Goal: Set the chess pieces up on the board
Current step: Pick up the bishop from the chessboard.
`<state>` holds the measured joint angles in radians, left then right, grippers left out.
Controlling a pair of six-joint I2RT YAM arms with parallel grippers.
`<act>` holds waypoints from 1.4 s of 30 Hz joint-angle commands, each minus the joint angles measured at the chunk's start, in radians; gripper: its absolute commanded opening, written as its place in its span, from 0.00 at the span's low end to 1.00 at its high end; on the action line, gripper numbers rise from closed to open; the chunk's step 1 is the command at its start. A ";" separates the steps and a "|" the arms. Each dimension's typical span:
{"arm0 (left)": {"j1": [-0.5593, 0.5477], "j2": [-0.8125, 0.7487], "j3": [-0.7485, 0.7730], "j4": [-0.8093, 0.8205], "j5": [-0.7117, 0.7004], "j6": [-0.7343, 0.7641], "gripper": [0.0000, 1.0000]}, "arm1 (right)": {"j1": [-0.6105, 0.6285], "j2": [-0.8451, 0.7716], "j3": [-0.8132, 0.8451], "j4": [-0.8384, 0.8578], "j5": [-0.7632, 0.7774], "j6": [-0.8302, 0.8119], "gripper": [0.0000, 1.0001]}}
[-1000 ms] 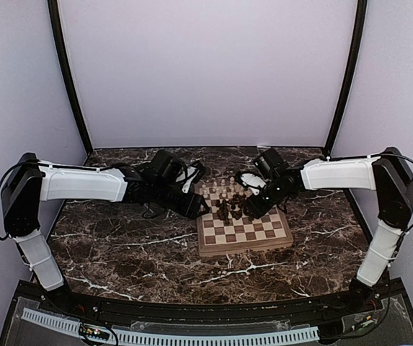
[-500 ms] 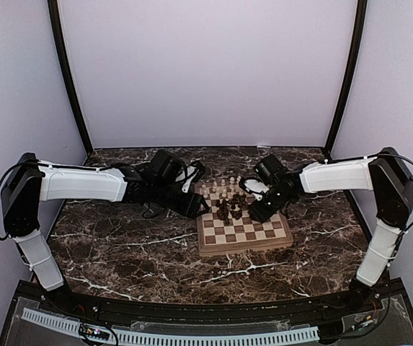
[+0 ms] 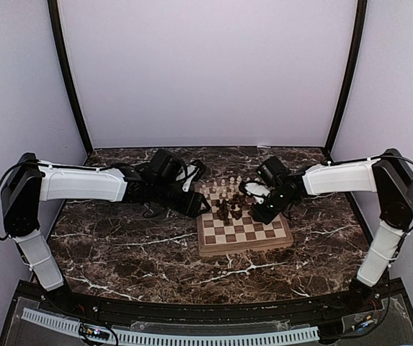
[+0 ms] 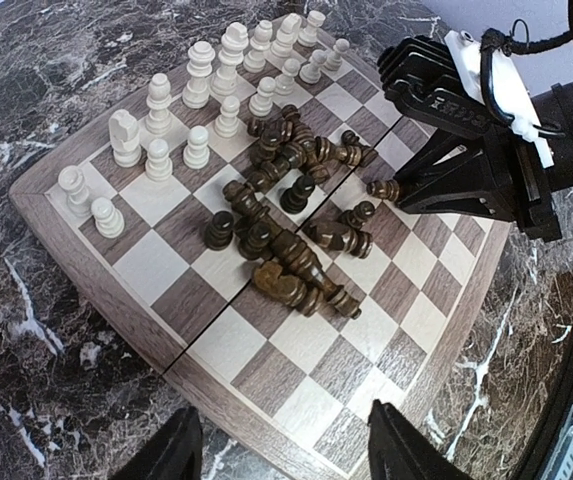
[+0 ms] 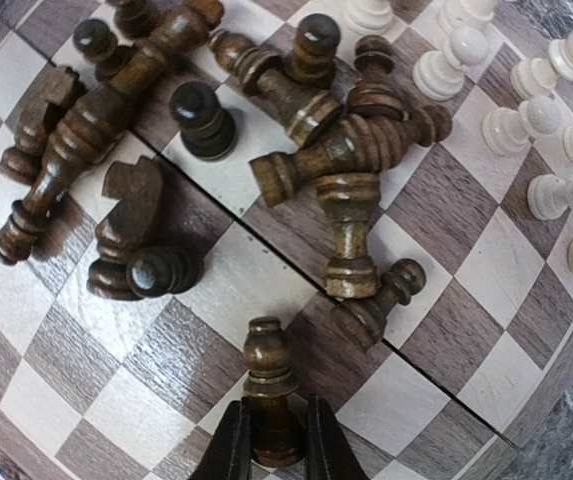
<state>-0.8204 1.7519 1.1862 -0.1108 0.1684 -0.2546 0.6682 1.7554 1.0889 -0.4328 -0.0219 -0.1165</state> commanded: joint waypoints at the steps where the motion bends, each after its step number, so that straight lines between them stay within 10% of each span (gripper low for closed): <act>1: 0.002 -0.042 -0.008 0.041 0.033 0.013 0.59 | 0.004 -0.043 -0.025 0.000 -0.005 -0.026 0.08; 20: -0.030 0.006 0.058 0.353 0.345 -0.085 0.56 | -0.014 -0.352 -0.039 -0.118 -0.511 -0.243 0.02; 37: -0.031 0.076 0.013 0.600 0.552 -0.330 0.51 | -0.015 -0.366 0.004 -0.145 -0.579 -0.228 0.03; 42: -0.037 0.073 -0.004 0.607 0.564 -0.335 0.66 | -0.029 -0.359 0.013 -0.133 -0.606 -0.205 0.03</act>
<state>-0.8494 1.8317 1.2057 0.4541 0.6983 -0.5720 0.6537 1.4128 1.0668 -0.5858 -0.5892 -0.3470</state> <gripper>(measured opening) 0.625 0.152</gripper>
